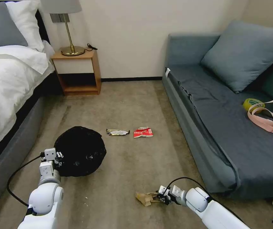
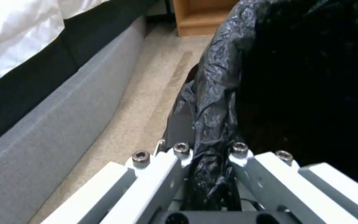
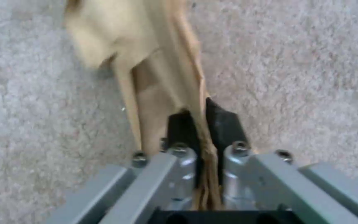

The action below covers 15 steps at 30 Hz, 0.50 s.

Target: Pick up the trash bin, then pick up the garbage on the floor and place it into the trash bin.

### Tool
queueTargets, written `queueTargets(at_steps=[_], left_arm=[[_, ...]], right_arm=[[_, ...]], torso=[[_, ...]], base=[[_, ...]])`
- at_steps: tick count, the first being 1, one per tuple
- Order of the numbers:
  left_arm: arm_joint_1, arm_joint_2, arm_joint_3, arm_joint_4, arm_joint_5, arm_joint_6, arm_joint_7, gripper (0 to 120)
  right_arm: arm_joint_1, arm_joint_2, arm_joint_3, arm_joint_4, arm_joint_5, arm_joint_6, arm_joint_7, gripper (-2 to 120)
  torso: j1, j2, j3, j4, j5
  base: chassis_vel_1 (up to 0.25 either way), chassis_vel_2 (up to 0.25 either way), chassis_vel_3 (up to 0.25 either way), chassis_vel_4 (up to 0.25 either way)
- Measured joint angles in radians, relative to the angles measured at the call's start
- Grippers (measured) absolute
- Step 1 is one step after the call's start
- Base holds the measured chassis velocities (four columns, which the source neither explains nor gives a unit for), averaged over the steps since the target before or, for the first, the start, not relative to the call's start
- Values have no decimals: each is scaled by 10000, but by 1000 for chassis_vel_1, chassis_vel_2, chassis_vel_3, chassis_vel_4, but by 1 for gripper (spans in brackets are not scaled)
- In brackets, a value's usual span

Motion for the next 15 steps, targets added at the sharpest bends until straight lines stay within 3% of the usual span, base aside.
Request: queueTargets(at_steps=[8, 15], left_arm=[[1, 150, 69, -20, -87, -23, 132, 2], [-69, 318, 289, -70, -127, -41, 376, 2]], right_arm=[[25, 32, 617, 444, 605, 122, 68, 0], [695, 691, 1379, 1388, 1792, -47, 330, 0]], torso=[[0, 0, 0, -1, -2], [0, 0, 0, 1, -1]], base=[[0, 0, 0, 0], [0, 0, 0, 0]])
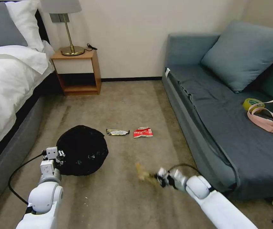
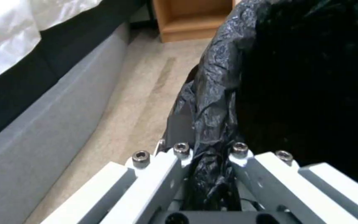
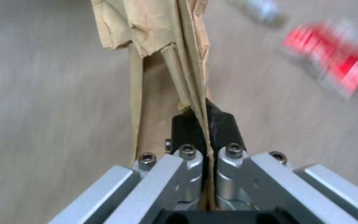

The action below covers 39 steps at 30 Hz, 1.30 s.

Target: Pick up the trash bin, then pick up the garbage on the floor and place it into the trash bin.

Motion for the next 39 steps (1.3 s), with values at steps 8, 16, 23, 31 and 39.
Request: queueTargets(at_steps=[8, 16, 23, 31, 39], left_arm=[[-199, 165, 308, -28, 132, -19, 56, 2], [-580, 386, 594, 202, 163, -19, 72, 2], [-858, 451, 901, 142, 45, 167, 125, 2], [-714, 53, 1195, 68, 217, 188, 53, 2], [-661, -85, 1166, 79, 323, 174, 3, 2]], right_arm=[[1476, 1208, -620, 406, 2515, 324, 1130, 0], [3050, 1946, -2548, -308, 3580, 331, 1264, 0], [3550, 2542, -3838, -1369, 3657, 769, 1628, 0], [3602, 2845, -3902, -1885, 3416, 964, 2487, 6], [3353, 2870, -3953, -1723, 3187, 831, 2963, 32]], torso=[[0, 0, 0, 2, 1], [1, 0, 0, 2, -1], [0, 0, 0, 0, 0], [1, 0, 0, -1, 0], [0, 0, 0, -1, 1]], base=[[0, 0, 0, 0], [0, 0, 0, 0], [0, 0, 0, 0], [0, 0, 0, 0], [0, 0, 0, 0]])
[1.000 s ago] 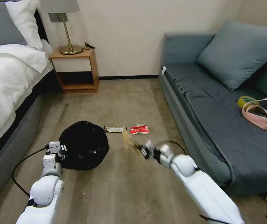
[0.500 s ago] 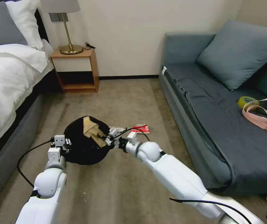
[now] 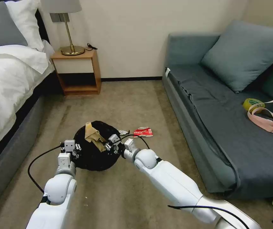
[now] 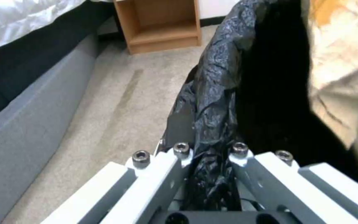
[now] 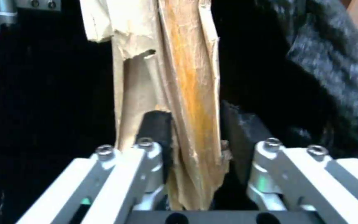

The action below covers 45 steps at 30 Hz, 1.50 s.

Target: Pick up the trash bin, then pick up the garbage on the floor and place it into the trash bin.

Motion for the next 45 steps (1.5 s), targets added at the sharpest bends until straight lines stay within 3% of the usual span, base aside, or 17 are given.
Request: queueTargets(at_steps=[5, 8, 18, 30, 33, 40, 45], left_arm=[[-11, -194, -25, 34, 55, -12, -29, 2], [117, -464, -131, 87, 197, -125, -57, 2], [457, -588, -686, 87, 267, -314, -108, 2], [622, -578, -1075, -63, 47, -324, -122, 2], [634, -480, -1324, 20, -113, -332, -163, 2], [698, -223, -1836, 47, -485, -349, -213, 2], [890, -110, -2136, 106, -710, -406, -291, 2]], right_arm=[[-188, -17, 1, 255, -129, -199, 166, 48], [-385, -161, -20, 583, -421, -449, 218, 65], [-542, -581, -21, 1094, -449, -641, 392, 98], [-921, -562, 125, 1384, -182, -740, 627, 100], [-990, -578, 483, 1566, 33, -784, 1292, 100], [-1426, -698, 1407, 1776, 796, -1037, 1407, 100], [-1878, -612, 2149, 862, 23, -981, 1429, 100]], torso=[[0, 0, 0, 0, 0], [0, 0, 0, -1, 0], [0, 0, 0, 0, 0], [0, 0, 0, 1, 0], [0, 0, 0, 0, 0], [0, 0, 0, 0, 0], [0, 0, 0, 0, -1]], base=[[0, 0, 0, 0], [0, 0, 0, 0], [0, 0, 0, 0], [0, 0, 0, 0], [0, 0, 0, 0], [0, 0, 0, 0], [0, 0, 0, 0]])
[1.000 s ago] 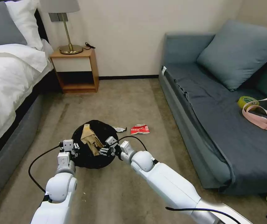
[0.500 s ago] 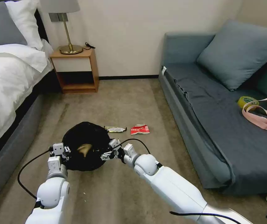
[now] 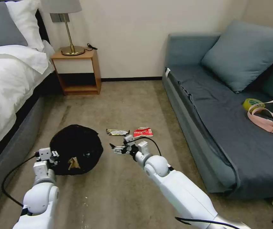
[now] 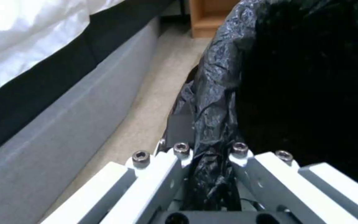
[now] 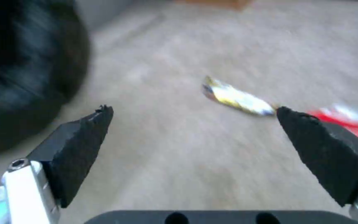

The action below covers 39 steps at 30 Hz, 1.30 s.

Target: Pick up the trash bin, then pick up the garbage on the floor and place it into the trash bin.

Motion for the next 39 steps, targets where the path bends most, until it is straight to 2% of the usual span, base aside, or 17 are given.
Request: queueTargets(at_steps=[14, 26, 39], left_arm=[[282, 96, -164, 0, -128, -127, -202, 2], [403, 97, -177, -151, -112, -129, -206, 2], [490, 35, -115, -227, -69, -140, -194, 2]], right_arm=[[-16, 333, 599, -1297, -269, 62, 38, 100], [-200, 285, 705, -1161, -213, 88, -99, 100], [-452, 261, 765, -992, -321, 104, -122, 100]], torso=[[0, 0, 0, 0, 0], [-1, 0, -1, 1, 0], [0, 0, 0, 0, 0]], base=[[0, 0, 0, 0], [-22, 22, 25, -23], [-122, 115, 113, -109]])
